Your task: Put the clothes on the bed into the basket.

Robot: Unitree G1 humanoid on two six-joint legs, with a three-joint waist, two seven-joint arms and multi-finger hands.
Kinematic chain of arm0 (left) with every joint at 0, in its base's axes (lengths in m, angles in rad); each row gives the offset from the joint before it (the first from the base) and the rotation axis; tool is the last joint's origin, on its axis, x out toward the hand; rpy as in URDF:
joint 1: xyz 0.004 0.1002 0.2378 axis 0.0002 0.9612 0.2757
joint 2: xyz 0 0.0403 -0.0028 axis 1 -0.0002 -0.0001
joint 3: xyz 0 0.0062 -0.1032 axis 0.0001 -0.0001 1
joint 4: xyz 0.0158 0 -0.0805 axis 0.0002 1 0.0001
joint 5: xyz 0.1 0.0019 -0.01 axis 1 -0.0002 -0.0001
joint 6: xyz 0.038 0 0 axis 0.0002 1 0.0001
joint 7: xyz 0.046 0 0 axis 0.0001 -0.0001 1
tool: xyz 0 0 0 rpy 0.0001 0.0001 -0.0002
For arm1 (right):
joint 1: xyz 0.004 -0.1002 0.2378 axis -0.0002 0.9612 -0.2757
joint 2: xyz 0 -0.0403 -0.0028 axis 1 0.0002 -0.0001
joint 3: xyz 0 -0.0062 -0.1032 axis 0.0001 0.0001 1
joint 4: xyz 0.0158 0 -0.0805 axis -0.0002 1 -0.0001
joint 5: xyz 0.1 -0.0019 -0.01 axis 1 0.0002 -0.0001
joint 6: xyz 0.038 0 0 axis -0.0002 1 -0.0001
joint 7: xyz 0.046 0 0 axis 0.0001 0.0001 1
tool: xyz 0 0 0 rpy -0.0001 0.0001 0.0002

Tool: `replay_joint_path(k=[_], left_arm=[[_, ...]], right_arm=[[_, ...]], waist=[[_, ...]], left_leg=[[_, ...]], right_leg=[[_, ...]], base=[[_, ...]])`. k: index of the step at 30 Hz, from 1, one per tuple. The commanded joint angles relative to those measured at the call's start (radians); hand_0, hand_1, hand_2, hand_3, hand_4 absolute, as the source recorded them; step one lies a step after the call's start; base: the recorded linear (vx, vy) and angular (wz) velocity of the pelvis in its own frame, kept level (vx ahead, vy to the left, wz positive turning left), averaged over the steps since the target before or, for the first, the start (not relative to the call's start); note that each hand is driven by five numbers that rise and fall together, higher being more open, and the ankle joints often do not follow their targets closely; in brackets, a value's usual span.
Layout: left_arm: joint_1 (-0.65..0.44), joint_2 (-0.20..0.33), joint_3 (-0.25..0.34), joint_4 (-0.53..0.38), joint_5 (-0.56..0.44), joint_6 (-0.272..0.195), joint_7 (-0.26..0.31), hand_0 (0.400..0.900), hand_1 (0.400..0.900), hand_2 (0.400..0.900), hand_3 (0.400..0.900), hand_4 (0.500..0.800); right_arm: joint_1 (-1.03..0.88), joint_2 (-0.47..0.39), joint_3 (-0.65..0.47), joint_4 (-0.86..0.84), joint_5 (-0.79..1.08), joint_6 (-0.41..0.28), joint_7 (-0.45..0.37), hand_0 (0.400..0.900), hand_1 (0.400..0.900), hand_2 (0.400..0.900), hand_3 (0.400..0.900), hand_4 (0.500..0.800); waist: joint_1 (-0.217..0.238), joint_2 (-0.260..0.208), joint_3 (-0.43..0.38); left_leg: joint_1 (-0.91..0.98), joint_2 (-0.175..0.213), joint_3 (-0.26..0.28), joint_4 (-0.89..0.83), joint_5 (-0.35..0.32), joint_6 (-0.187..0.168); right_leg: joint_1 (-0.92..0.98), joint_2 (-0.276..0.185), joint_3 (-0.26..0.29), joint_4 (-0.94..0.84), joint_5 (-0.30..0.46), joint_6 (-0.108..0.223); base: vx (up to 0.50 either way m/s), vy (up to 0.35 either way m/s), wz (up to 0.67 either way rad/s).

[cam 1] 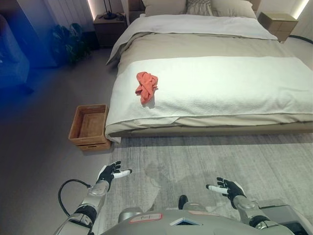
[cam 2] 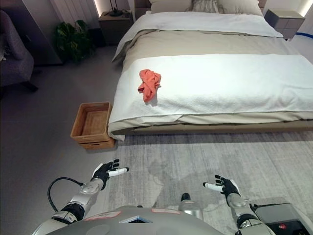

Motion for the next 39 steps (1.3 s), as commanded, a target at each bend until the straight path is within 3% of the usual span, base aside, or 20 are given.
replay_joint_path(k=[1, 25, 35, 39], left_arm=[[-0.138, 0.035, 0.000, 0.033, -0.030, -0.076, 0.022, 0.900, 0.900, 0.900, 0.900, 0.800], [-0.142, 0.035, 0.010, 0.034, -0.040, -0.076, 0.035, 0.900, 0.900, 0.900, 0.900, 0.800], [-0.151, 0.053, 0.013, 0.012, -0.043, -0.077, 0.028, 0.900, 0.900, 0.900, 0.900, 0.800], [-0.134, 0.069, 0.013, -0.034, -0.033, -0.074, 0.018, 0.900, 0.900, 0.900, 0.900, 0.800]], right_arm=[[-0.080, -0.006, 0.027, 0.036, 0.043, -0.049, -0.012, 0.900, 0.900, 0.900, 0.900, 0.800], [-0.097, -0.005, 0.035, 0.035, 0.045, -0.040, -0.007, 0.900, 0.900, 0.900, 0.900, 0.800], [-0.129, -0.008, 0.029, 0.060, 0.038, -0.027, 0.001, 0.900, 0.900, 0.900, 0.900, 0.800], [-0.121, -0.009, 0.022, 0.061, 0.032, -0.024, 0.013, 0.900, 0.900, 0.900, 0.900, 0.800]], waist=[[0.018, -0.035, 0.000], [0.017, -0.037, 0.014], [0.026, -0.041, 0.027], [0.026, -0.045, 0.040]], left_leg=[[-0.074, 0.004, 0.076, 0.003, 0.045, -0.040], [-0.074, -0.005, 0.075, 0.003, 0.040, -0.029], [-0.061, -0.068, 0.075, 0.003, 0.010, 0.030], [-0.052, -0.133, 0.065, 0.036, -0.023, 0.077]], right_leg=[[0.000, -0.029, -0.028, 0.041, -0.008, 0.045], [-0.025, -0.037, -0.012, 0.088, -0.019, 0.045], [-0.081, -0.107, 0.036, 0.190, -0.032, 0.073], [-0.127, -0.178, 0.086, 0.330, 0.053, 0.076]], base=[[0.00, 0.000, 0.00], [0.00, 0.005, 0.00], [0.02, 0.123, -0.02], [0.03, 0.238, 0.00]])
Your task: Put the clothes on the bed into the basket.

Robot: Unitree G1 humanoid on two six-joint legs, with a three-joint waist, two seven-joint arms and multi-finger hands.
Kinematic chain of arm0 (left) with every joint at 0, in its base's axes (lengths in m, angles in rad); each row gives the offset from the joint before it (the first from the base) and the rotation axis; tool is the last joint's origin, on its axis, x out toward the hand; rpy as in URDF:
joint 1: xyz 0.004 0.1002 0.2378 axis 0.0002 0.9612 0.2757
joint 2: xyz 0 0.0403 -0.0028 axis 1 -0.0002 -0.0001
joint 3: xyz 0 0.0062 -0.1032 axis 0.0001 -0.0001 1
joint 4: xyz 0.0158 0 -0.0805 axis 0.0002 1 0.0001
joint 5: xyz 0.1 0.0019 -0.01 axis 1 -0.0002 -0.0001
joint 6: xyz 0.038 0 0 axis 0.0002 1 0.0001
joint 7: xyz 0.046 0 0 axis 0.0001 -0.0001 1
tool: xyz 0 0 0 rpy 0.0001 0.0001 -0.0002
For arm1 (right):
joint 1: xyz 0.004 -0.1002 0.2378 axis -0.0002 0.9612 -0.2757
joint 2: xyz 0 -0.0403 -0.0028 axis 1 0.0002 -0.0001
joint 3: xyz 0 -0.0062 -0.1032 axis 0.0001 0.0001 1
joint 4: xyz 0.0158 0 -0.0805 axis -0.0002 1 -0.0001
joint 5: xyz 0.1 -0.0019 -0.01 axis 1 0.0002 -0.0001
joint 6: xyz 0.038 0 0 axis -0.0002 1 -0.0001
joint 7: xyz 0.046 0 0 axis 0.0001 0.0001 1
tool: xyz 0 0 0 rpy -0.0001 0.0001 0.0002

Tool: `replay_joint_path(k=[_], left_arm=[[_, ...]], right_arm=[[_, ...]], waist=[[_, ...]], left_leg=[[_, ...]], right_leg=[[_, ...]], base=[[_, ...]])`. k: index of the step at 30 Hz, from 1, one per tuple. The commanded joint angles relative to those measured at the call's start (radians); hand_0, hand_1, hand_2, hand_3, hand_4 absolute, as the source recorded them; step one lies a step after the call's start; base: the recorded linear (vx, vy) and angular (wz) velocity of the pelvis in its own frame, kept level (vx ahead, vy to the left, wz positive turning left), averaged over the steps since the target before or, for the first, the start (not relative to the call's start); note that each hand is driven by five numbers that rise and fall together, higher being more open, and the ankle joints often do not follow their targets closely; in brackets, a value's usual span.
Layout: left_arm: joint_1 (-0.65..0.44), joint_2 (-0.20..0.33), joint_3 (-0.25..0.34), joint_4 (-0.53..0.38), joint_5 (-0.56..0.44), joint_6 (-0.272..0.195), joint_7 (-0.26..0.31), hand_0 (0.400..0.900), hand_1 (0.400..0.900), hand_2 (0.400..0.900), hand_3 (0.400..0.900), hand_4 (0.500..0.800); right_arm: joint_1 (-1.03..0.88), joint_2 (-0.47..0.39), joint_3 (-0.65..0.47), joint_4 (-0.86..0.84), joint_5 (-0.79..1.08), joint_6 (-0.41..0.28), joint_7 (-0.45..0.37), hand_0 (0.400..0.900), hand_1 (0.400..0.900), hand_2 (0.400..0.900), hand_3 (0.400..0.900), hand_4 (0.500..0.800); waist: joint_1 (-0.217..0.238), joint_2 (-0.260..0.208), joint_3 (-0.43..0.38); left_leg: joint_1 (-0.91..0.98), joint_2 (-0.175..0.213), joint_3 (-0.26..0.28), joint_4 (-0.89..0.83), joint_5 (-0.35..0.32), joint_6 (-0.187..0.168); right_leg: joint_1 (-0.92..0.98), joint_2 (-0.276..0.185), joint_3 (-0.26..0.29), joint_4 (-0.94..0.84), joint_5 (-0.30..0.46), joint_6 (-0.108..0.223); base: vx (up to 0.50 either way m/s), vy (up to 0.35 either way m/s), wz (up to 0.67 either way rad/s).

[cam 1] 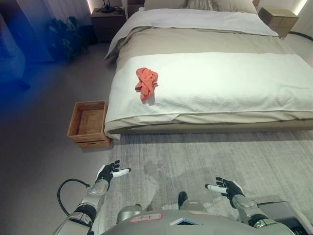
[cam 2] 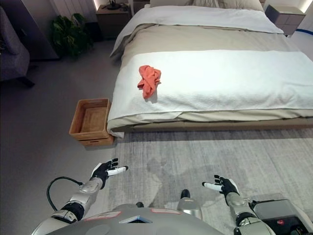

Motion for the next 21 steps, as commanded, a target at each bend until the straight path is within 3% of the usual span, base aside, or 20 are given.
replay_joint_path(k=[1, 3, 6, 9, 12, 15, 21], left_arm=[[-0.107, 0.066, 0.012, -0.058, 0.003, -0.070, 0.001, 0.900, 0.900, 0.900, 0.900, 0.800], [-0.100, 0.079, 0.012, -0.100, 0.007, -0.062, -0.008, 0.900, 0.900, 0.900, 0.900, 0.800], [-0.085, 0.099, 0.028, -0.120, 0.013, -0.056, -0.016, 0.900, 0.900, 0.900, 0.900, 0.800], [-0.074, 0.096, 0.049, -0.114, -0.001, -0.059, -0.012, 0.900, 0.900, 0.900, 0.900, 0.800], [-0.090, 0.089, 0.061, -0.073, -0.006, -0.068, -0.004, 0.900, 0.900, 0.900, 0.900, 0.800], [-0.105, 0.082, 0.059, -0.062, -0.004, -0.074, 0.000, 0.900, 0.900, 0.900, 0.900, 0.800], [-0.118, 0.074, 0.046, -0.045, 0.010, -0.072, 0.010, 0.900, 0.900, 0.900, 0.900, 0.800]], right_arm=[[-0.082, -0.019, 0.011, 0.048, 0.028, -0.029, 0.012, 0.900, 0.900, 0.900, 0.900, 0.800], [-0.071, -0.024, 0.006, 0.047, 0.021, -0.027, 0.014, 0.900, 0.900, 0.900, 0.900, 0.800], [-0.057, -0.022, -0.009, 0.049, 0.027, -0.026, 0.023, 0.900, 0.900, 0.900, 0.900, 0.800], [-0.048, -0.021, -0.019, 0.060, 0.029, -0.025, 0.031, 0.900, 0.900, 0.900, 0.900, 0.800], [-0.044, -0.011, -0.029, 0.082, 0.033, -0.025, 0.027, 0.900, 0.900, 0.900, 0.900, 0.800], [-0.033, 0.001, -0.037, 0.089, 0.037, -0.026, 0.023, 0.900, 0.900, 0.900, 0.900, 0.800], [-0.001, 0.012, -0.052, 0.103, 0.048, -0.019, 0.021, 0.900, 0.900, 0.900, 0.900, 0.800]], waist=[[0.016, -0.020, 0.020], [0.000, -0.010, 0.048], [-0.015, 0.005, 0.074], [-0.049, 0.000, 0.088], [-0.103, -0.033, 0.100], [-0.138, -0.030, 0.110], [-0.169, -0.045, 0.090]], left_leg=[[-0.036, -0.094, 0.046, 0.045, -0.033, 0.077], [-0.042, -0.105, 0.032, 0.087, -0.047, 0.104], [-0.038, -0.098, 0.042, 0.121, -0.070, 0.120], [0.001, -0.110, 0.033, 0.115, -0.097, 0.109], [0.075, -0.133, 0.009, 0.094, -0.134, 0.081], [0.123, -0.114, -0.009, 0.095, -0.177, 0.063], [0.182, -0.105, -0.063, 0.097, -0.237, 0.054]], right_leg=[[-0.104, -0.142, 0.068, 0.329, 0.125, 0.045], [-0.166, -0.134, 0.119, 0.469, 0.204, 0.027], [-0.285, -0.116, 0.128, 0.585, 0.197, 0.024], [-0.364, -0.112, 0.123, 0.472, 0.221, 0.043], [-0.403, -0.093, 0.126, 0.208, 0.273, 0.085], [-0.401, -0.054, 0.120, 0.027, 0.314, 0.110], [-0.406, 0.006, 0.165, -0.035, 0.330, 0.129]], base=[[0.02, 0.304, 0.16], [-0.04, 0.300, 0.18], [0.03, 0.174, 0.03], [0.22, 0.013, 0.09], [0.33, -0.062, 0.25], [0.27, -0.010, 0.28], [0.24, -0.007, 0.25]])
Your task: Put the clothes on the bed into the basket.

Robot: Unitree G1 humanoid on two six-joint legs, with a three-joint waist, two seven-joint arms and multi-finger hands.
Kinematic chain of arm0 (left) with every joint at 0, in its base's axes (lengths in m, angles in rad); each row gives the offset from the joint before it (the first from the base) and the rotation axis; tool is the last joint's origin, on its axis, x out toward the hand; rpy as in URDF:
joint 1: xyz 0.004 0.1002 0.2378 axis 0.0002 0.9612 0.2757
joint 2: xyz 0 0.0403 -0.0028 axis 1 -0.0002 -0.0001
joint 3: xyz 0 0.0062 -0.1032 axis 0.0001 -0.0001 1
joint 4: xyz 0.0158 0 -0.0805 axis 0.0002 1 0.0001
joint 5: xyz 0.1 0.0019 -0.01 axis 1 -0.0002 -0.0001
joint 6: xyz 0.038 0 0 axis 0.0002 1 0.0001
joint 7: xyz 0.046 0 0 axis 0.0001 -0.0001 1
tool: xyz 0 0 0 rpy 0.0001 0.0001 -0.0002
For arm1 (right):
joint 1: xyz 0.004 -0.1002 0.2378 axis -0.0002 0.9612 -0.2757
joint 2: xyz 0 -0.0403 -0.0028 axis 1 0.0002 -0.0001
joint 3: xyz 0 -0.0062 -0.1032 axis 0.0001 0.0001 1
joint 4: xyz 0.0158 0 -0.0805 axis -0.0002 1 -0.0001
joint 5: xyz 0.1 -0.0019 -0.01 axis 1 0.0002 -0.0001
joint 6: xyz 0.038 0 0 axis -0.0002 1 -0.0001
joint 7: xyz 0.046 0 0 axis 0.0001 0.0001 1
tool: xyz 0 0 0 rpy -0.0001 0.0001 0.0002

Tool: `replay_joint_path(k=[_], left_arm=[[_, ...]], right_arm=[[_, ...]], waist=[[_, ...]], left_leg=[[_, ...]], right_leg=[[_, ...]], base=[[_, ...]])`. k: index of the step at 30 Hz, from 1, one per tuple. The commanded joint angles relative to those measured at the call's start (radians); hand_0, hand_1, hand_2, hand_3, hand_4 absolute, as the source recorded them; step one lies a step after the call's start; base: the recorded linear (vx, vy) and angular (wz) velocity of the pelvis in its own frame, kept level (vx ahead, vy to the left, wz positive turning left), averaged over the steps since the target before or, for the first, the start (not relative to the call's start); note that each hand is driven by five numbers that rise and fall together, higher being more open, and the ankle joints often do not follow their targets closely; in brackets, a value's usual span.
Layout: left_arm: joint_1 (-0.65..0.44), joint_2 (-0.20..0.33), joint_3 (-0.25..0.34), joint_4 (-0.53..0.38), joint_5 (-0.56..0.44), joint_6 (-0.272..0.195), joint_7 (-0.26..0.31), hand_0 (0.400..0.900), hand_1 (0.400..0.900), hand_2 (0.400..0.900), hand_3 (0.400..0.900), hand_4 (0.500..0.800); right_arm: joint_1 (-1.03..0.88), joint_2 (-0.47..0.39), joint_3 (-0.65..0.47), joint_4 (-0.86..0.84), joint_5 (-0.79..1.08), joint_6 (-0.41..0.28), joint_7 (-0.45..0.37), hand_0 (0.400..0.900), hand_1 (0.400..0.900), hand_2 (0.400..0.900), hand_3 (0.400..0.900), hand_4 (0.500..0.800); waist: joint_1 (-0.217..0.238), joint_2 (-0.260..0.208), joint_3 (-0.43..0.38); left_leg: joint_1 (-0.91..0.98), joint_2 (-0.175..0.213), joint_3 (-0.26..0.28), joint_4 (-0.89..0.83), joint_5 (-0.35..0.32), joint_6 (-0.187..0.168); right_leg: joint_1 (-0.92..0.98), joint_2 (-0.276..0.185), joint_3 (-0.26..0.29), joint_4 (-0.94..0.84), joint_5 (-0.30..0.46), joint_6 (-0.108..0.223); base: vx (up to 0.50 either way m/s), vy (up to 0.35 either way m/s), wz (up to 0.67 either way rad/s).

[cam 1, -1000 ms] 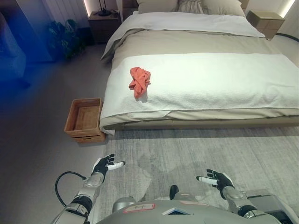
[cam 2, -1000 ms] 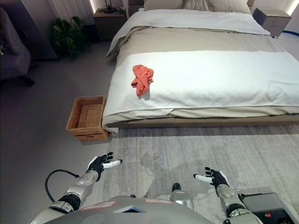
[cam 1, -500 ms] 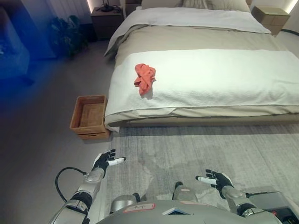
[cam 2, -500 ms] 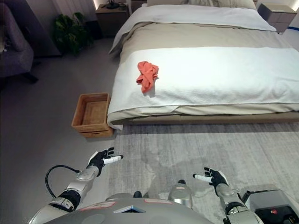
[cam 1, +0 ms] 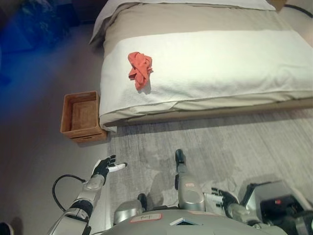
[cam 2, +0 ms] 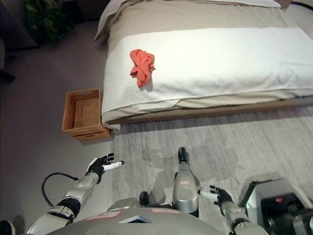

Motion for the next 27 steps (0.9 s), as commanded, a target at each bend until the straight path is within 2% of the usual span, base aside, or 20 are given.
replay_joint_path(k=[1, 4, 6, 7, 8, 10, 11, 12, 14, 15, 16, 17, 18, 19, 20, 22, 24, 25, 26, 27], left_arm=[[-0.093, 0.037, 0.017, -0.049, 0.006, -0.066, 0.024, 0.900, 0.900, 0.900, 0.900, 0.800], [-0.105, 0.034, 0.017, -0.039, -0.008, -0.063, 0.039, 0.900, 0.900, 0.900, 0.900, 0.800], [-0.109, 0.025, 0.011, -0.033, -0.017, -0.061, 0.042, 0.900, 0.900, 0.900, 0.900, 0.800], [-0.117, 0.019, 0.005, -0.030, -0.021, -0.062, 0.043, 0.900, 0.900, 0.900, 0.900, 0.800], [-0.124, 0.012, -0.002, -0.029, -0.034, -0.064, 0.046, 0.900, 0.900, 0.900, 0.900, 0.800], [-0.150, 0.000, -0.024, -0.021, -0.043, -0.063, 0.042, 0.900, 0.900, 0.900, 0.900, 0.800], [-0.164, -0.003, -0.032, -0.011, -0.043, -0.065, 0.044, 0.900, 0.900, 0.900, 0.900, 0.800], [-0.180, -0.001, -0.038, -0.007, -0.049, -0.066, 0.046, 0.900, 0.900, 0.900, 0.900, 0.800], [-0.199, 0.004, -0.051, -0.019, -0.056, -0.064, 0.046, 0.900, 0.900, 0.900, 0.900, 0.800], [-0.208, 0.007, -0.056, -0.026, -0.062, -0.063, 0.046, 0.900, 0.900, 0.900, 0.900, 0.800], [-0.217, 0.007, -0.061, -0.029, -0.062, -0.064, 0.044, 0.900, 0.900, 0.900, 0.900, 0.800], [-0.220, 0.012, -0.062, -0.039, -0.065, -0.061, 0.042, 0.900, 0.900, 0.900, 0.900, 0.800], [-0.230, 0.015, -0.061, -0.040, -0.063, -0.057, 0.040, 0.900, 0.900, 0.900, 0.900, 0.800], [-0.240, 0.020, -0.063, -0.037, -0.063, -0.053, 0.037, 0.900, 0.900, 0.900, 0.900, 0.800], [-0.248, 0.023, -0.062, -0.033, -0.059, -0.051, 0.035, 0.900, 0.900, 0.900, 0.900, 0.800], [-0.256, 0.020, -0.060, -0.021, -0.051, -0.050, 0.030, 0.900, 0.900, 0.900, 0.900, 0.800], [-0.252, 0.018, -0.065, -0.019, -0.044, -0.049, 0.026, 0.900, 0.900, 0.900, 0.900, 0.800], [-0.260, 0.020, -0.073, -0.014, -0.034, -0.050, 0.028, 0.900, 0.900, 0.900, 0.900, 0.800], [-0.263, 0.025, -0.077, -0.016, -0.033, -0.052, 0.032, 0.900, 0.900, 0.900, 0.900, 0.800], [-0.265, 0.026, -0.077, -0.015, -0.037, -0.053, 0.032, 0.900, 0.900, 0.900, 0.900, 0.800]], right_arm=[[-0.082, -0.085, -0.005, 0.006, 0.039, -0.038, -0.016, 0.900, 0.900, 0.900, 0.900, 0.800], [-0.070, -0.082, -0.011, 0.010, 0.047, -0.037, -0.017, 0.900, 0.900, 0.900, 0.900, 0.800], [-0.062, -0.089, -0.019, 0.021, 0.050, -0.037, -0.021, 0.900, 0.900, 0.900, 0.900, 0.800], [-0.056, -0.097, -0.027, 0.029, 0.050, -0.038, -0.021, 0.900, 0.900, 0.900, 0.900, 0.800], [-0.054, -0.103, -0.031, 0.034, 0.045, -0.038, -0.023, 0.900, 0.900, 0.900, 0.900, 0.800], [-0.052, -0.118, -0.029, 0.043, 0.035, -0.039, -0.029, 0.900, 0.900, 0.900, 0.900, 0.800], [-0.048, -0.123, -0.037, 0.045, 0.041, -0.041, -0.030, 0.900, 0.900, 0.900, 0.900, 0.800], [-0.049, -0.129, -0.038, 0.049, 0.041, -0.040, -0.032, 0.900, 0.900, 0.900, 0.900, 0.800], [-0.054, -0.141, -0.037, 0.050, 0.048, -0.040, -0.037, 0.900, 0.900, 0.900, 0.900, 0.800], [-0.053, -0.146, -0.037, 0.052, 0.055, -0.040, -0.040, 0.900, 0.900, 0.900, 0.900, 0.800], [-0.060, -0.154, -0.037, 0.053, 0.062, -0.039, -0.040, 0.900, 0.900, 0.900, 0.900, 0.800], [-0.058, -0.162, -0.038, 0.050, 0.068, -0.040, -0.040, 0.900, 0.900, 0.900, 0.900, 0.800], [-0.058, -0.170, -0.039, 0.051, 0.069, -0.038, -0.038, 0.900, 0.900, 0.900, 0.900, 0.800], [-0.060, -0.176, -0.044, 0.050, 0.070, -0.035, -0.038, 0.900, 0.900, 0.900, 0.900, 0.800], [-0.059, -0.180, -0.046, 0.051, 0.071, -0.033, -0.037, 0.900, 0.900, 0.900, 0.900, 0.800], [-0.062, -0.187, -0.052, 0.055, 0.063, -0.025, -0.034, 0.900, 0.900, 0.900, 0.900, 0.800], [-0.058, -0.187, -0.053, 0.063, 0.060, -0.022, -0.033, 0.900, 0.900, 0.900, 0.900, 0.800], [-0.055, -0.184, -0.054, 0.070, 0.061, -0.022, -0.035, 0.900, 0.900, 0.900, 0.900, 0.800], [-0.052, -0.181, -0.057, 0.078, 0.058, -0.021, -0.039, 0.900, 0.900, 0.900, 0.900, 0.800], [-0.049, -0.178, -0.058, 0.083, 0.053, -0.022, -0.040, 0.900, 0.900, 0.900, 0.900, 0.800]], waist=[[-0.045, 0.043, -0.018], [-0.052, 0.050, -0.028], [-0.058, 0.071, -0.048], [-0.072, 0.080, -0.059], [-0.086, 0.081, -0.065], [-0.098, 0.107, -0.071], [-0.113, 0.106, -0.078], [-0.112, 0.120, -0.080], [-0.112, 0.126, -0.088], [-0.112, 0.120, -0.090], [-0.116, 0.094, -0.092], [-0.108, 0.088, -0.085], [-0.100, 0.069, -0.078], [-0.097, 0.038, -0.070], [-0.085, 0.030, -0.057], [-0.065, 0.000, -0.045], [-0.045, 0.002, -0.030], [-0.029, 0.005, -0.015], [-0.009, 0.003, -0.001], [0.006, 0.006, 0.011]], left_leg=[[0.146, -0.021, 0.047, 0.056, -0.145, -0.086], [0.193, 0.018, 0.025, 0.055, -0.154, -0.108], [0.209, 0.064, 0.021, 0.056, -0.144, -0.135], [0.210, 0.085, 0.006, 0.076, -0.115, -0.155], [0.200, 0.100, -0.011, 0.086, -0.080, -0.167], [0.179, 0.149, -0.022, 0.117, -0.023, -0.190], [0.164, 0.161, -0.037, 0.124, 0.027, -0.202], [0.157, 0.188, -0.033, 0.149, 0.072, -0.212], [0.114, 0.216, -0.029, 0.219, 0.164, -0.230], [0.074, 0.219, -0.016, 0.295, 0.209, -0.233], [0.004, 0.187, -0.021, 0.410, 0.268, -0.233], [-0.051, 0.173, -0.010, 0.570, 0.284, -0.229], [-0.091, 0.139, 0.004, 0.720, 0.301, -0.231], [-0.134, 0.108, 0.038, 0.844, 0.316, -0.225], [-0.155, 0.093, 0.061, 0.938, 0.292, -0.220], [-0.239, 0.019, 0.105, 1.056, 0.264, -0.219], [-0.330, 0.027, 0.149, 1.063, 0.249, -0.201], [-0.417, 0.046, 0.173, 1.039, 0.211, -0.184], [-0.498, 0.073, 0.174, 0.966, 0.176, -0.158], [-0.533, 0.093, 0.161, 0.921, 0.173, -0.156]], right_leg=[[-0.183, 0.048, 0.062, -0.091, 0.359, -0.009], [-0.202, 0.044, 0.049, -0.017, 0.342, -0.018], [-0.199, 0.057, 0.008, 0.025, 0.264, -0.045], [-0.198, 0.072, 0.010, 0.058, 0.235, -0.058], [-0.201, 0.074, -0.005, 0.088, 0.237, -0.065], [-0.197, 0.101, -0.032, 0.115, 0.182, -0.088], [-0.199, 0.106, -0.041, 0.120, 0.175, -0.102], [-0.199, 0.132, -0.047, 0.132, 0.157, -0.110], [-0.183, 0.157, -0.060, 0.131, 0.123, -0.136], [-0.157, 0.166, -0.057, 0.124, 0.106, -0.154], [-0.127, 0.158, -0.045, 0.108, 0.095, -0.180], [-0.087, 0.180, -0.031, 0.105, 0.070, -0.203], [-0.051, 0.188, -0.017, 0.099, 0.055, -0.228], [-0.021, 0.179, -0.003, 0.092, 0.051, -0.250], [0.003, 0.191, 0.008, 0.094, 0.036, -0.260], [0.047, 0.179, 0.039, 0.083, 0.027, -0.268], [0.092, 0.202, 0.066, 0.068, 0.020, -0.275], [0.121, 0.212, 0.080, 0.064, 0.007, -0.275], [0.149, 0.212, 0.097, 0.067, -0.003, -0.264], [0.171, 0.216, 0.111, 0.070, -0.010, -0.258]], base=[[0.29, -0.039, 0.28], [0.30, -0.085, 0.22], [0.34, -0.105, 0.38], [0.36, -0.131, 0.71], [0.32, -0.113, 0.78], [0.28, -0.135, 0.69], [0.29, -0.178, 0.50], [0.28, -0.193, 0.32], [0.31, -0.208, 0.11], [0.30, -0.241, 0.06], [0.35, -0.275, 0.00], [0.37, -0.323, -0.09], [0.36, -0.339, -0.20], [0.30, -0.306, -0.33], [0.26, -0.242, -0.44], [0.27, -0.138, -0.56], [0.24, -0.054, -0.52], [0.26, 0.028, -0.69], [0.26, 0.092, -0.83], [0.29, 0.162, -0.86]])
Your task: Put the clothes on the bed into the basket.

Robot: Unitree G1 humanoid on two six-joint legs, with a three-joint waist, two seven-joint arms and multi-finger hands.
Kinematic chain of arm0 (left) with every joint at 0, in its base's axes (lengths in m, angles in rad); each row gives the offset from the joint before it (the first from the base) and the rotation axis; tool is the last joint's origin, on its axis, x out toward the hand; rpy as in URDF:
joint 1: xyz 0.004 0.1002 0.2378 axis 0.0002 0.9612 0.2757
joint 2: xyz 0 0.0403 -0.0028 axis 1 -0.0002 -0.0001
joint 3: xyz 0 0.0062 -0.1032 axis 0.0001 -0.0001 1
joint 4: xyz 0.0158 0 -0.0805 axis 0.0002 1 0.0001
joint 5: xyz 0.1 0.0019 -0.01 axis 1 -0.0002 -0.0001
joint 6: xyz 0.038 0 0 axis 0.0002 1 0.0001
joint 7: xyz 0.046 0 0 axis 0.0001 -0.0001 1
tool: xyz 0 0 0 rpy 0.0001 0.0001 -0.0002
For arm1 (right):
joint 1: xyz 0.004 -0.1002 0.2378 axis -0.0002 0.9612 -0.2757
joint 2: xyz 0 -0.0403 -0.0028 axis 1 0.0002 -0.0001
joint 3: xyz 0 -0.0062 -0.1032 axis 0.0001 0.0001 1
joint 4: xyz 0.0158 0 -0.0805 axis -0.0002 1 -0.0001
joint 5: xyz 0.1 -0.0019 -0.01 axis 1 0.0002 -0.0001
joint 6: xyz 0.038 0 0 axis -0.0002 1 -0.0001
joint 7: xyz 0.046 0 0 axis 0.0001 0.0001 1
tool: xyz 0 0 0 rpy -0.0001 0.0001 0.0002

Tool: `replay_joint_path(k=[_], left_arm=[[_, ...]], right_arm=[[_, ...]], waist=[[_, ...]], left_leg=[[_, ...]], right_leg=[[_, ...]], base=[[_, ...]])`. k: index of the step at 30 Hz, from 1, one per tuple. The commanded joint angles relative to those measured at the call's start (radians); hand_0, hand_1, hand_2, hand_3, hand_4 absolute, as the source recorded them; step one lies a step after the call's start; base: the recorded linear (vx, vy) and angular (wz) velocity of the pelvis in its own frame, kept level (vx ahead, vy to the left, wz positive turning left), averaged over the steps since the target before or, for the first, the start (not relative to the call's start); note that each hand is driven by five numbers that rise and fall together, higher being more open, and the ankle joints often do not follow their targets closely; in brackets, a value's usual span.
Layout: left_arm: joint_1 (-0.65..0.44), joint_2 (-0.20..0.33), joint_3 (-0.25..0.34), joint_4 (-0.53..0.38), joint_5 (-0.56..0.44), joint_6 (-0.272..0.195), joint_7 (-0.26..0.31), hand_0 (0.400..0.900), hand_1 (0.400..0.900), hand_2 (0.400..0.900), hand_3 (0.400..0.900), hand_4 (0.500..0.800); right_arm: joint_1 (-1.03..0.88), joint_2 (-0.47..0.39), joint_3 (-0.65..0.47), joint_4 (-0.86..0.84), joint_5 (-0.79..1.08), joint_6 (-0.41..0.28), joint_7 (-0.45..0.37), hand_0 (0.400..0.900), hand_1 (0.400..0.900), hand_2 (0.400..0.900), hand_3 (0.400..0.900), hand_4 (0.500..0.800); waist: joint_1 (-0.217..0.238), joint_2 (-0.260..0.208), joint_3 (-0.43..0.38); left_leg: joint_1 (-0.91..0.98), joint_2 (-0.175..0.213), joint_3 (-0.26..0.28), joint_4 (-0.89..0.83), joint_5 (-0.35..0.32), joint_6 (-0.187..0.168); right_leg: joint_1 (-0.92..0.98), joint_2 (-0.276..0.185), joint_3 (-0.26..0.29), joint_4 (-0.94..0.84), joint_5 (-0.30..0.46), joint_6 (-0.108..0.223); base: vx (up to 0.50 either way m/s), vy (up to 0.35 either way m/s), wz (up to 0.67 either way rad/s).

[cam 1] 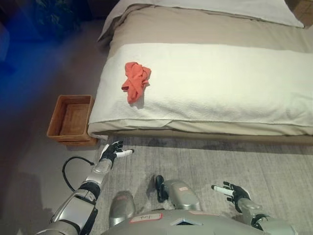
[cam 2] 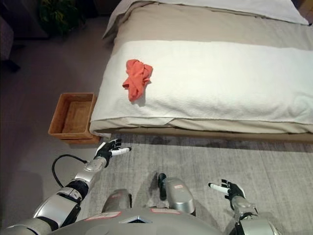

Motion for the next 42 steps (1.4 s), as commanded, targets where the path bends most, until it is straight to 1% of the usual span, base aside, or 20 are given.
replay_joint_path(k=[1, 3, 4, 5, 6, 8, 10, 11, 12, 13, 14, 17, 19, 22, 25, 28, 32, 36, 38, 42], left_arm=[[-0.077, 0.068, 0.035, -0.070, -0.001, -0.060, 0.020, 0.900, 0.900, 0.900, 0.900, 0.800], [-0.068, 0.071, 0.036, -0.062, -0.004, -0.061, 0.021, 0.900, 0.900, 0.900, 0.900, 0.800], [-0.065, 0.074, 0.040, -0.058, -0.001, -0.060, 0.020, 0.900, 0.900, 0.900, 0.900, 0.800], [-0.057, 0.073, 0.041, -0.054, 0.001, -0.062, 0.019, 0.900, 0.900, 0.900, 0.900, 0.800], [-0.048, 0.074, 0.047, -0.053, 0.004, -0.063, 0.019, 0.900, 0.900, 0.900, 0.900, 0.800], [-0.030, 0.077, 0.062, -0.049, 0.008, -0.068, 0.018, 0.900, 0.900, 0.900, 0.900, 0.800], [-0.013, 0.076, 0.073, -0.050, 0.010, -0.070, 0.017, 0.900, 0.900, 0.900, 0.900, 0.800], [-0.006, 0.081, 0.075, -0.061, 0.018, -0.071, 0.019, 0.900, 0.900, 0.900, 0.900, 0.800], [0.005, 0.093, 0.081, -0.076, 0.028, -0.070, 0.021, 0.900, 0.900, 0.900, 0.900, 0.800], [0.000, 0.097, 0.077, -0.090, 0.054, -0.069, 0.026, 0.900, 0.900, 0.900, 0.900, 0.800], [-0.016, 0.100, 0.067, -0.078, 0.083, -0.067, 0.033, 0.900, 0.900, 0.900, 0.900, 0.800], [-0.080, 0.114, 0.062, -0.006, 0.158, -0.062, 0.079, 0.900, 0.900, 0.900, 0.900, 0.800], [-0.143, 0.129, 0.046, -0.003, 0.196, -0.061, 0.126, 0.900, 0.900, 0.900, 0.900, 0.800], [-0.308, 0.167, 0.011, 0.091, 0.290, -0.040, 0.247, 0.900, 0.900, 0.900, 0.900, 0.800], [-0.439, 0.185, -0.001, 0.140, 0.281, -0.026, 0.301, 0.900, 0.900, 0.900, 0.900, 0.800], [-0.552, 0.233, -0.020, 0.148, 0.290, -0.018, 0.342, 0.900, 0.900, 0.900, 0.900, 0.800], [-0.616, 0.269, -0.024, 0.131, 0.317, -0.012, 0.386, 0.900, 0.900, 0.900, 0.900, 0.800], [-0.644, 0.325, -0.041, 0.102, 0.403, 0.004, 0.450, 0.900, 0.900, 0.900, 0.900, 0.800], [-0.662, 0.360, -0.049, 0.125, 0.453, 0.027, 0.481, 0.900, 0.900, 0.900, 0.900, 0.800], [-0.689, 0.392, -0.029, 0.176, 0.442, 0.044, 0.501, 0.900, 0.900, 0.900, 0.900, 0.800]], right_arm=[[0.064, -0.065, -0.003, 0.040, 0.010, -0.005, -0.018, 0.900, 0.900, 0.900, 0.900, 0.800], [0.071, -0.064, -0.009, 0.052, -0.003, -0.004, -0.018, 0.900, 0.900, 0.900, 0.900, 0.800], [0.071, -0.064, -0.011, 0.055, -0.007, -0.004, -0.019, 0.900, 0.900, 0.900, 0.900, 0.800], [0.076, -0.068, -0.015, 0.055, -0.011, -0.006, -0.019, 0.900, 0.900, 0.900, 0.900, 0.800], [0.080, -0.073, -0.019, 0.053, -0.017, -0.009, -0.019, 0.900, 0.900, 0.900, 0.900, 0.800], [0.076, -0.080, -0.015, 0.049, -0.027, -0.012, -0.017, 0.900, 0.900, 0.900, 0.900, 0.800], [0.070, -0.081, -0.008, 0.045, -0.033, -0.015, -0.011, 0.900, 0.900, 0.900, 0.900, 0.800], [0.061, -0.084, 0.002, 0.035, -0.036, -0.017, -0.004, 0.900, 0.900, 0.900, 0.900, 0.800], [0.050, -0.088, 0.017, 0.028, -0.046, -0.016, -0.001, 0.900, 0.900, 0.900, 0.900, 0.800], [0.043, -0.091, 0.031, 0.016, -0.054, -0.018, 0.003, 0.900, 0.900, 0.900, 0.900, 0.800], [0.022, -0.100, 0.036, 0.012, -0.055, -0.018, 0.008, 0.900, 0.900, 0.900, 0.900, 0.800], [-0.021, -0.102, 0.060, -0.009, -0.068, -0.014, 0.015, 0.900, 0.900, 0.900, 0.900, 0.800], [-0.043, -0.102, 0.080, -0.018, -0.076, -0.014, 0.008, 0.900, 0.900, 0.900, 0.900, 0.800], [-0.069, -0.099, 0.111, -0.034, -0.074, -0.020, 0.002, 0.900, 0.900, 0.900, 0.900, 0.800], [-0.099, -0.094, 0.131, -0.019, -0.061, -0.015, -0.012, 0.900, 0.900, 0.900, 0.900, 0.800], [-0.114, -0.082, 0.153, -0.003, -0.040, -0.007, -0.016, 0.900, 0.900, 0.900, 0.900, 0.800], [-0.106, -0.051, 0.155, 0.028, -0.014, -0.002, -0.020, 0.900, 0.900, 0.900, 0.900, 0.800], [-0.085, -0.026, 0.149, 0.060, 0.001, 0.000, -0.016, 0.900, 0.900, 0.900, 0.900, 0.800], [-0.076, -0.023, 0.152, 0.066, 0.005, 0.001, -0.015, 0.900, 0.900, 0.900, 0.900, 0.800], [-0.081, -0.036, 0.154, 0.069, 0.000, 0.001, -0.017, 0.900, 0.900, 0.900, 0.900, 0.800]], waist=[[0.034, 0.011, 0.030], [0.055, 0.032, 0.024], [0.061, 0.052, 0.019], [0.069, 0.060, 0.021], [0.073, 0.070, 0.016], [0.086, 0.077, 0.010], [0.086, 0.091, -0.006], [0.086, 0.097, -0.014], [0.090, 0.100, -0.021], [0.099, 0.105, -0.027], [0.095, 0.101, -0.028], [0.104, 0.080, -0.043], [0.108, 0.061, -0.039], [0.095, 0.018, -0.030], [0.087, -0.009, -0.005], [0.081, -0.034, 0.031], [0.086, -0.054, 0.062], [0.092, -0.076, 0.067], [0.086, -0.078, 0.064], [0.078, -0.081, 0.063]], left_leg=[[-0.080, 0.020, 0.109, -0.217, -0.061, 0.133], [-0.047, 0.082, 0.085, -0.552, -0.009, 0.129], [-0.046, 0.109, 0.067, -0.693, 0.022, 0.122], [-0.016, 0.136, 0.067, -0.822, 0.074, 0.107], [-0.016, 0.165, 0.064, -0.898, 0.096, 0.094], [0.008, 0.185, 0.063, -1.002, 0.119, 0.076], [0.029, 0.199, 0.084, -1.003, 0.129, 0.060], [0.038, 0.198, 0.089, -0.956, 0.120, 0.060], [0.030, 0.193, 0.083, -0.908, 0.091, 0.064], [0.031, 0.184, 0.062, -0.903, 0.088, 0.066], [0.028, 0.174, 0.071, -0.887, 0.069, 0.069], [0.020, 0.132, 0.079, -0.861, 0.030, 0.090], [-0.011, 0.125, 0.092, -0.847, 0.025, 0.093], [-0.107, 0.141, 0.108, -0.830, 0.033, 0.087], [-0.184, 0.147, 0.099, -0.818, 0.037, 0.086], [-0.240, 0.153, 0.084, -0.803, 0.044, 0.082], [-0.286, 0.155, 0.076, -0.770, 0.032, 0.083], [-0.310, 0.168, 0.080, -0.719, 0.006, 0.084], [-0.316, 0.171, 0.081, -0.705, -0.005, 0.083], [-0.334, 0.168, 0.081, -0.675, -0.022, 0.085]], right_leg=[[0.133, 0.019, 0.122, -0.165, 0.175, 0.047], [0.173, 0.028, 0.149, -0.168, 0.139, 0.067], [0.190, 0.044, 0.169, -0.174, 0.122, 0.074], [0.219, 0.045, 0.191, -0.173, 0.098, 0.076], [0.234, 0.044, 0.207, -0.172, 0.079, 0.080], [0.266, 0.032, 0.248, -0.161, 0.042, 0.083], [0.294, 0.024, 0.278, -0.159, 0.017, 0.090], [0.297, 0.019, 0.294, -0.154, 0.010, 0.097], [0.297, 0.002, 0.307, -0.152, -0.005, 0.105], [0.300, -0.016, 0.319, -0.153, -0.015, 0.110], [0.297, -0.037, 0.329, -0.144, -0.019, 0.118], [0.286, -0.100, 0.380, -0.159, -0.008, 0.156], [0.242, -0.116, 0.398, -0.183, 0.011, 0.173], [0.150, -0.126, 0.395, -0.214, 0.038, 0.190], [0.076, -0.128, 0.386, -0.231, 0.072, 0.201], [0.033, -0.127, 0.364, -0.243, 0.098, 0.208], [0.011, -0.132, 0.347, -0.253, 0.118, 0.217], [0.003, -0.144, 0.334, -0.249, 0.126, 0.225], [0.001, -0.150, 0.322, -0.258, 0.132, 0.231], [-0.001, -0.158, 0.325, -0.263, 0.139, 0.237]], base=[[0.33, 0.202, -0.82], [0.38, 0.255, -0.79], [0.39, 0.258, -0.76], [0.38, 0.250, -0.81], [0.36, 0.204, -0.82], [0.32, 0.178, -0.89], [0.22, 0.199, -1.04], [0.12, 0.208, -1.20], [0.15, 0.238, -1.12], [0.09, 0.225, -0.81], [0.14, 0.238, -0.76], [0.07, 0.172, -0.84], [-0.14, 0.058, -0.53], [-0.25, -0.004, -0.15], [-0.19, -0.012, 0.03], [-0.14, -0.010, 0.07], [-0.08, 0.010, -0.05], [-0.01, -0.001, -0.13], [-0.01, 0.027, -0.06], [-0.01, 0.044, -0.12]])
